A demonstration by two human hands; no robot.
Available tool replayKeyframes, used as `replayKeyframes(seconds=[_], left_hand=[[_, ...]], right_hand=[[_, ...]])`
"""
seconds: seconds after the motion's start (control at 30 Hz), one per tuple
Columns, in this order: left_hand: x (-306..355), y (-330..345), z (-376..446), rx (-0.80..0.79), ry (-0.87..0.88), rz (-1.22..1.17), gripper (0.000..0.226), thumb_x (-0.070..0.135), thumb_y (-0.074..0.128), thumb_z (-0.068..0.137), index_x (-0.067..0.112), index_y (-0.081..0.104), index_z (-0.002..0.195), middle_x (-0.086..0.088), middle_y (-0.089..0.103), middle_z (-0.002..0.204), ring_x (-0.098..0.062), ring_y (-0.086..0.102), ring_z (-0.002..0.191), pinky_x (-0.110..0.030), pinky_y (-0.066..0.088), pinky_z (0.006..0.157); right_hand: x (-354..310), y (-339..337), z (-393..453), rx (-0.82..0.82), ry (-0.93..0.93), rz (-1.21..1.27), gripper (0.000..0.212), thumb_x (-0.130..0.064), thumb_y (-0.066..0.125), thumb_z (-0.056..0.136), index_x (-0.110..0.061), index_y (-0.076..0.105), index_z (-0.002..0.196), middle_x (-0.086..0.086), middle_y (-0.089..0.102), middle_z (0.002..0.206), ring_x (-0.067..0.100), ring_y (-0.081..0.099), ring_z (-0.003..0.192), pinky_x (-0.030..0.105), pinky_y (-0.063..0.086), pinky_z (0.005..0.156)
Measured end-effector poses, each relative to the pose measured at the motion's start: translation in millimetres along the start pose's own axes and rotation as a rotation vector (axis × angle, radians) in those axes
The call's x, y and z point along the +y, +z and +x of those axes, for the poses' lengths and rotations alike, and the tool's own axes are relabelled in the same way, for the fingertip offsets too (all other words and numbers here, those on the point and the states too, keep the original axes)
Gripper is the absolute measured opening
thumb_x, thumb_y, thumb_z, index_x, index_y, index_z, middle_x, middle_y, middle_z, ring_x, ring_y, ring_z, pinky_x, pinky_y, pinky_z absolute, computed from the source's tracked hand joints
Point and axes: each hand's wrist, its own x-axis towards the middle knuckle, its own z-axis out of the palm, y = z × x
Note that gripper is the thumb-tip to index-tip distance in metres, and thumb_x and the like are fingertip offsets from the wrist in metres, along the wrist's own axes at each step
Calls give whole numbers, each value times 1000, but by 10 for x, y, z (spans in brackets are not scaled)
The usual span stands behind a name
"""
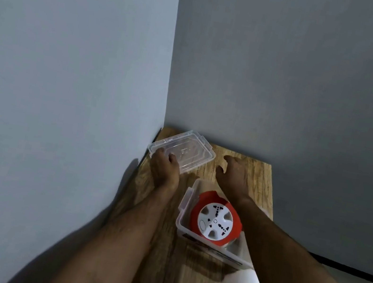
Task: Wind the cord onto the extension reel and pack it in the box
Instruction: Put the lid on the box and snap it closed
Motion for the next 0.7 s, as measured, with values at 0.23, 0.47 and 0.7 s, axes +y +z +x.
replayKeyframes(seconds=[0.23, 0.47, 0.7], left_hand=[[-300, 172, 400, 45, -174, 4, 39, 17, 58, 103, 2, 57, 139, -17, 66, 133, -32, 66, 121, -36, 58, 96], [-371, 363, 745, 98, -296, -23, 32, 10, 60, 98, -8, 62, 125, -23, 67, 123, -37, 66, 114, -36, 55, 89], [-382, 472, 876, 162, -338, -6, 36, 5, 59, 95, -9, 61, 127, -26, 65, 126, -39, 62, 118, -38, 50, 95]], right_hand=[[0, 396, 673, -45, 76, 181, 39, -27, 69, 94, -8, 62, 128, 15, 65, 130, 33, 61, 119, 38, 52, 92], [77, 818, 1298, -86, 156, 163, 36, -14, 70, 88, 1, 67, 121, 19, 69, 121, 37, 64, 112, 37, 51, 89], [244, 1198, 1663, -123, 271, 227, 37, -27, 64, 90, 5, 69, 109, 26, 71, 111, 45, 65, 105, 49, 55, 88]])
